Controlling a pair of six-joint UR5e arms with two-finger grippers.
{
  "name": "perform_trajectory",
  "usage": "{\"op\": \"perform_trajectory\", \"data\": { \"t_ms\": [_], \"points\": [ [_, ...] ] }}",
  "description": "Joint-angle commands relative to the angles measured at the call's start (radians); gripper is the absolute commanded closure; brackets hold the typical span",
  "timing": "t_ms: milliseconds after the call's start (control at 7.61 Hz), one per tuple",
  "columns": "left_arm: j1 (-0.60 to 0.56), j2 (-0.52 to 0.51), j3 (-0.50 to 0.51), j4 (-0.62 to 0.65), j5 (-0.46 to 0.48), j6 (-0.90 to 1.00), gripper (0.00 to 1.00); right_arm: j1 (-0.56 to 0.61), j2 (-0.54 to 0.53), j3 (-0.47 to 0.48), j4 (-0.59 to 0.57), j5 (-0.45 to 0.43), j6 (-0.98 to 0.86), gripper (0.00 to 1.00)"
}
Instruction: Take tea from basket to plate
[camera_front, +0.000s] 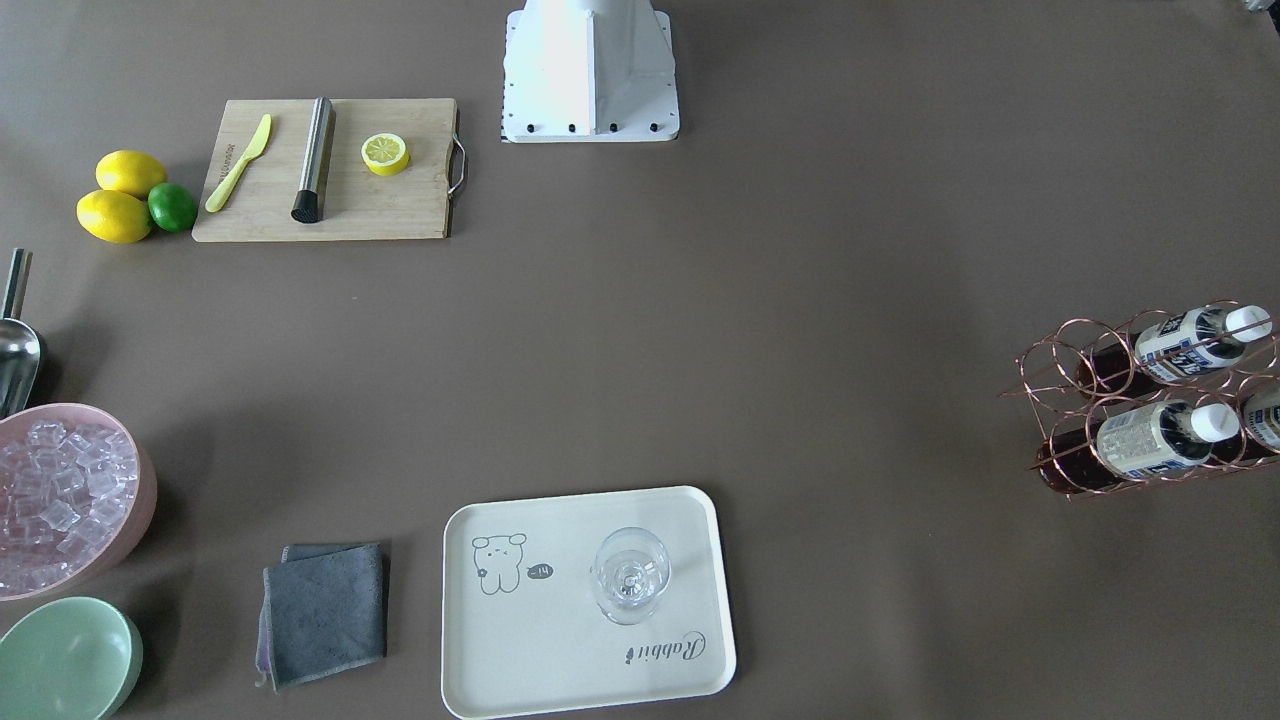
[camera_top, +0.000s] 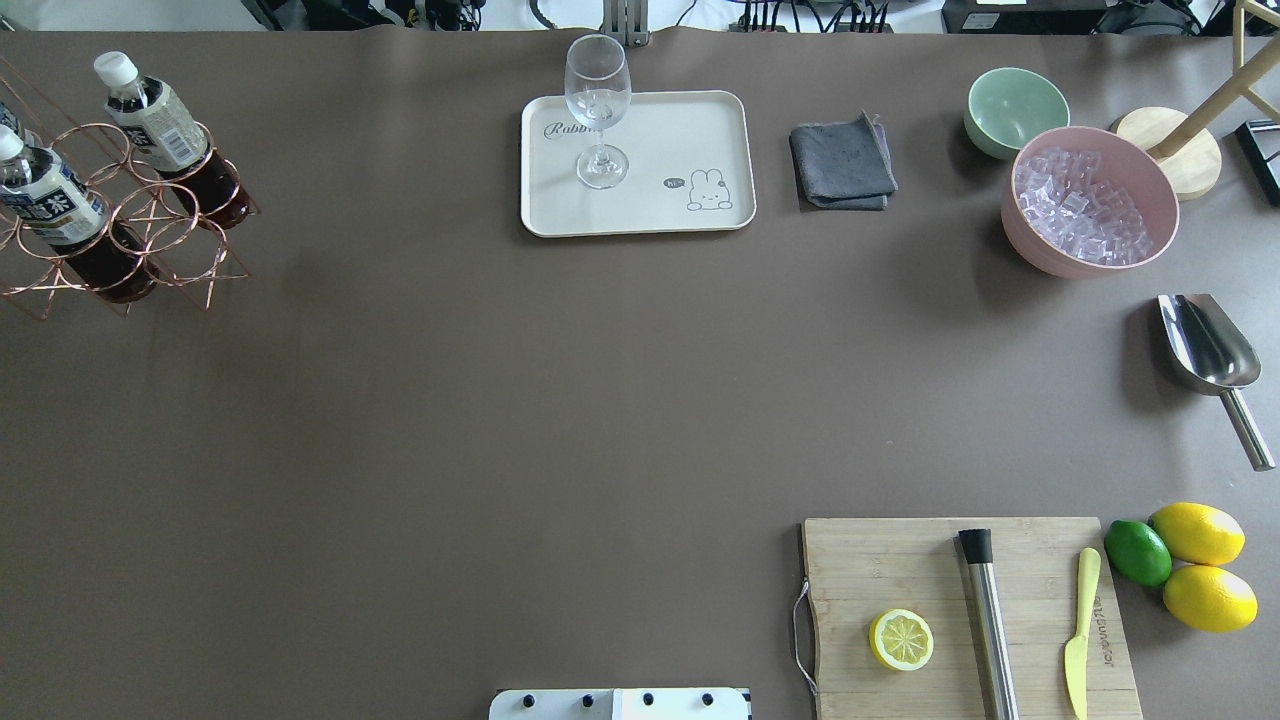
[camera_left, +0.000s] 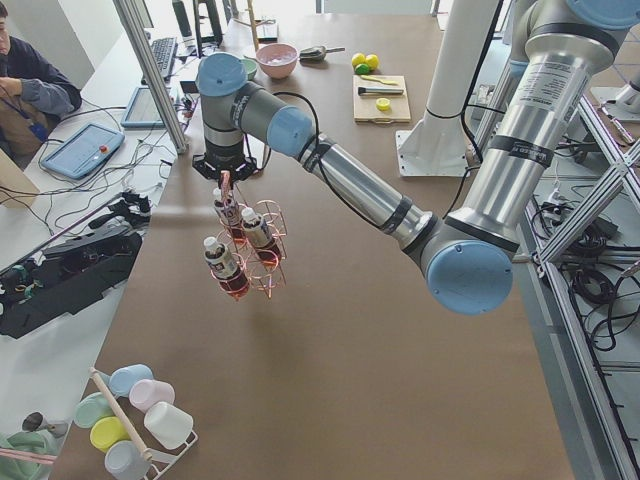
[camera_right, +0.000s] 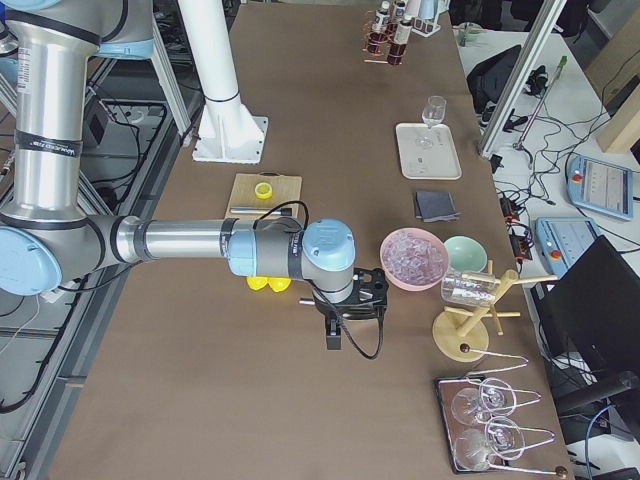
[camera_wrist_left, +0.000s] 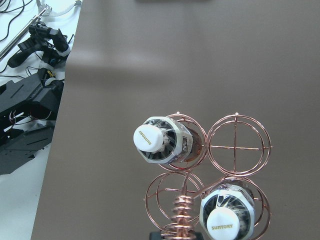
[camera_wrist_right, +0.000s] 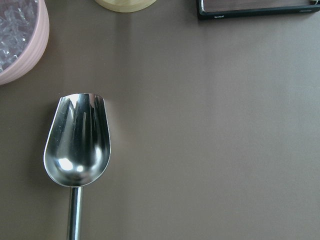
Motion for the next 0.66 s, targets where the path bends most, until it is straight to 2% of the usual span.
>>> {"op": "perform_trajectory", "data": {
  "t_ms": [0,525],
  "points": [
    [0.15,-0.096,-0.049,0.004,0.01,-0.176,1.0,0.001,0.0,-0.001,0.0,0.001,0.0,0.0],
    [0.362,-0.28,-0.047,0.027,0.105,-0.451,1.0,0.001,-0.001,0.0,0.0,0.001,0.0,0.0]
  ]
}}
